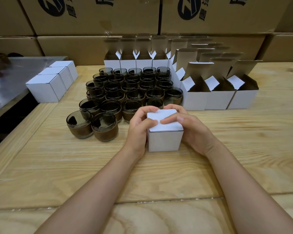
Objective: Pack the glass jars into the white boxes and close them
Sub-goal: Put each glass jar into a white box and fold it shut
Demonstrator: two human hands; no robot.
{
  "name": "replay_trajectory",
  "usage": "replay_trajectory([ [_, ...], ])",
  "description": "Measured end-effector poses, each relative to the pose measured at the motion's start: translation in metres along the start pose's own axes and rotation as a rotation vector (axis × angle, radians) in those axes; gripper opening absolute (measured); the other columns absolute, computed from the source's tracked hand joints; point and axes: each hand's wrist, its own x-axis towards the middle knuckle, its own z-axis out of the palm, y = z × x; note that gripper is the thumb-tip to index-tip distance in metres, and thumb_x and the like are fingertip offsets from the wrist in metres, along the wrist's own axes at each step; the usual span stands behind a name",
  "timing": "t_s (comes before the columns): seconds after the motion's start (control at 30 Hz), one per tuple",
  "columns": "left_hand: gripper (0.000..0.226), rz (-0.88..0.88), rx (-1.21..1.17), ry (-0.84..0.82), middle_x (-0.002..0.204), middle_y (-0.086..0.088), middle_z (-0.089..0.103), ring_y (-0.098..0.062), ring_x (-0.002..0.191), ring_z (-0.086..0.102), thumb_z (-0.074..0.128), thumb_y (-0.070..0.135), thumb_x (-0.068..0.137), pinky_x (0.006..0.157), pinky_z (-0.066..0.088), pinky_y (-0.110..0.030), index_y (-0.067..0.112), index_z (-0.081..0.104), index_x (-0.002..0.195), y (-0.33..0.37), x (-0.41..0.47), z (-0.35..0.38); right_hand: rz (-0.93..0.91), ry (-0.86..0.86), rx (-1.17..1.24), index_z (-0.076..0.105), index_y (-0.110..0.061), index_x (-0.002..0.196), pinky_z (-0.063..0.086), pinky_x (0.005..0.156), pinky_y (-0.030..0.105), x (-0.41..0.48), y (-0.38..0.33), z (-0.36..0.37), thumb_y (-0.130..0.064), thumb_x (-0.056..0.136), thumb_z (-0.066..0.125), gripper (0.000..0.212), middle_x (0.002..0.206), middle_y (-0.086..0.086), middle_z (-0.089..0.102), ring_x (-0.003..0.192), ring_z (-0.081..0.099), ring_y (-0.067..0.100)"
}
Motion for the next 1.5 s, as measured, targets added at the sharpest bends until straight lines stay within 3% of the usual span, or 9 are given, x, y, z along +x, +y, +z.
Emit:
replay_trajectory([
  [0.13, 0.034, -0.007, -0.014, -0.013, 0.085, 0.008, 0.07, -0.009, 0.075, 0.065, 0.054, 0.009, 0.065, 0.063, 0.053, -0.024, 0.016, 0.065, 0.096, 0.002, 0.0, -0.002, 0.025, -0.006, 0.017, 0.077, -0.018, 0.087, 0.043, 0.092, 0.02, 0.003, 0.003, -0.004, -0.016, 0.077, 0.049, 0.03, 0.118, -0.015, 0.051, 0.113, 0.051, 0.003],
  [0.27, 0.039, 0.016, 0.109, 0.015, 0.108, -0.004, 0.064, -0.016, 0.098, 0.061, 0.053, 0.01, 0.068, 0.085, 0.05, -0.031, 0.016, 0.064, 0.104, 0.011, -0.007, 0.003, 0.061, -0.005, 0.021, 0.075, -0.023, 0.1, 0.043, 0.091, 0.024, 0.003, 0.005, -0.01, -0.018, 0.076, 0.053, 0.033, 0.123, -0.016, 0.052, 0.114, 0.051, 0.008],
  [0.37, 0.029, 0.434, 0.664, 0.052, 0.126, -0.004, 0.058, -0.014, 0.12, 0.052, 0.05, 0.009, 0.083, 0.103, 0.038, -0.025, 0.012, 0.065, 0.107, 0.016, -0.013, 0.002, 0.08, -0.012, 0.051, 0.065, -0.025, 0.117, 0.046, 0.09, 0.026, 0.002, 0.003, -0.014, -0.018, 0.078, 0.055, 0.04, 0.12, -0.011, 0.059, 0.109, 0.056, 0.013],
  [0.47, 0.029, 0.84, 1.143, 0.003, 0.121, -0.011, 0.065, -0.023, 0.113, 0.059, 0.047, 0.015, 0.094, 0.098, 0.045, -0.035, 0.001, 0.068, 0.109, 0.014, -0.022, 0.005, 0.062, -0.03, 0.098, 0.055, -0.02, 0.126, 0.048, 0.094, 0.031, 0.002, 0.002, -0.013, -0.016, 0.082, 0.053, 0.044, 0.118, -0.002, 0.062, 0.11, 0.057, 0.016],
  [0.67, 0.05, 0.842, 1.763, 0.007, 0.095, -0.013, 0.07, -0.03, 0.088, 0.066, 0.057, 0.055, 0.082, 0.073, 0.051, -0.037, 0.008, 0.072, 0.094, 0.013, -0.038, 0.028, 0.173, 0.096, 0.248, 0.05, -0.02, 0.133, 0.048, 0.096, 0.036, 0.009, 0.006, -0.016, -0.044, 0.092, 0.04, 0.048, 0.123, 0.004, 0.064, 0.109, 0.063, 0.017],
  [0.8, 0.028, 0.983, 1.704, 0.092, 0.071, -0.009, 0.059, -0.028, 0.062, 0.054, 0.067, 0.038, 0.073, 0.055, 0.04, -0.034, 0.01, 0.061, 0.072, 0.023, -0.048, 0.024, 0.179, 0.153, 0.368, 0.052, -0.015, 0.13, 0.048, 0.092, 0.035, 0.012, 0.009, -0.02, -0.044, 0.088, 0.042, 0.051, 0.126, 0.012, 0.06, 0.102, 0.064, 0.021],
  [0.97, 0.026, 1.155, 1.64, -0.062, 0.065, -0.012, 0.054, -0.028, 0.055, 0.048, 0.064, 0.03, 0.069, 0.051, 0.034, -0.035, 0.006, 0.056, 0.063, 0.042, -0.077, -0.018, 0.185, 0.131, 0.302, 0.05, -0.012, 0.132, 0.047, 0.099, 0.036, 0.012, 0.013, -0.021, -0.034, 0.086, 0.046, 0.051, 0.126, 0.014, 0.06, 0.111, 0.061, 0.027],
  [1.23, 0.021, 1.142, 1.758, 0.001, 0.074, -0.019, 0.064, -0.031, 0.064, 0.054, 0.053, 0.029, 0.078, 0.054, 0.041, -0.041, 0.009, 0.048, 0.081, 0.074, -0.106, -0.124, 0.165, 0.143, 0.285, 0.052, -0.011, 0.129, 0.05, 0.096, 0.034, 0.012, 0.014, -0.021, -0.03, 0.082, 0.056, 0.051, 0.124, 0.014, 0.061, 0.114, 0.061, 0.029],
  [1.5, 0.026, 0.928, 1.827, 0.349, 0.092, -0.021, 0.055, -0.036, 0.062, 0.051, 0.049, 0.032, 0.086, 0.053, 0.044, -0.047, 0.006, 0.053, 0.087, 0.091, -0.093, -0.212, 0.159, 0.174, 0.285, 0.055, -0.011, 0.126, 0.052, 0.095, 0.035, 0.013, 0.016, -0.021, -0.027, 0.083, 0.051, 0.046, 0.121, 0.013, 0.063, 0.113, 0.061, 0.031],
])
